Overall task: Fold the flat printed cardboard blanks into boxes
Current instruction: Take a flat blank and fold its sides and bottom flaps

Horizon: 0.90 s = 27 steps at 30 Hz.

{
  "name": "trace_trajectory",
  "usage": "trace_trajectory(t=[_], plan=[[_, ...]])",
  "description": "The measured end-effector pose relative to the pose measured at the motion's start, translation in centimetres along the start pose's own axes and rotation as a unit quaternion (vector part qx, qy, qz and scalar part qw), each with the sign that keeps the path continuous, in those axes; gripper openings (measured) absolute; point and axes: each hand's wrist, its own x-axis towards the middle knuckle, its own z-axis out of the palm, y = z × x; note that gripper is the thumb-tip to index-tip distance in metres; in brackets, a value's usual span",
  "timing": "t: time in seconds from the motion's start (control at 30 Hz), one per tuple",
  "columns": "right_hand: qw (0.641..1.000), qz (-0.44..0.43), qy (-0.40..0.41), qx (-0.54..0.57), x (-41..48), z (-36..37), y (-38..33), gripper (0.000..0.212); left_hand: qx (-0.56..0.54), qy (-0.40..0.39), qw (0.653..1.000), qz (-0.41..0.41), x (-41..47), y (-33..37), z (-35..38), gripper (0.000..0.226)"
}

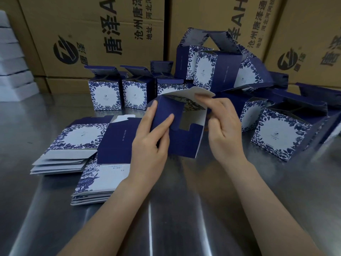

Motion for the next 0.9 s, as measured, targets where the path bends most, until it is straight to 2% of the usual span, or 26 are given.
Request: trace_trajectory(t=[0.2, 0.3, 0.43, 0.53, 0.6, 0.67, 0.77, 0.9], plan=[[0.998, -0.05, 0.001, -0.04, 0.1, -0.2, 0.7, 0.038, -0.034, 0.031, 0.999, -0.008, 0.0, 0.3, 0.0, 0.034], [0.995, -0.07, 0.018, -0.072, -0.2, 0.0, 1.0, 0.039, -0.053, 0.041, 0.998, -0.02, 0.1, 0.7, 0.1, 0.031], [0.998, -0.062, 0.013, 0.006, -0.4, 0.4, 1.3, 0.047, -0.096, 0.061, 0.992, -0.061, -0.1, 1.2, 0.0, 0.026], [0.992, 0.019, 0.056, 0.11, -0.6, 0.8, 0.8, 0.06, -0.158, 0.077, 0.977, -0.123, 0.3, 1.3, -0.4, 0.035], [0.968, 0.114, 0.092, 0.202, -0.6, 1.2, 0.1, 0.068, -0.207, 0.091, 0.957, -0.18, 0.8, 1.1, -0.5, 0.047], [0.951, 0.173, 0.095, 0.239, -0.6, 1.5, -0.2, 0.066, -0.241, 0.091, 0.938, -0.232, 1.3, 1.0, -0.4, 0.051], [0.949, 0.189, 0.056, 0.245, -0.8, 2.0, -0.4, 0.052, -0.279, 0.085, 0.914, -0.283, 1.8, 0.8, -0.2, 0.038], [0.913, 0.222, 0.045, 0.338, -1.0, 2.5, -0.7, 0.039, -0.299, 0.113, 0.898, -0.301, 2.0, 0.5, -0.2, 0.022]])
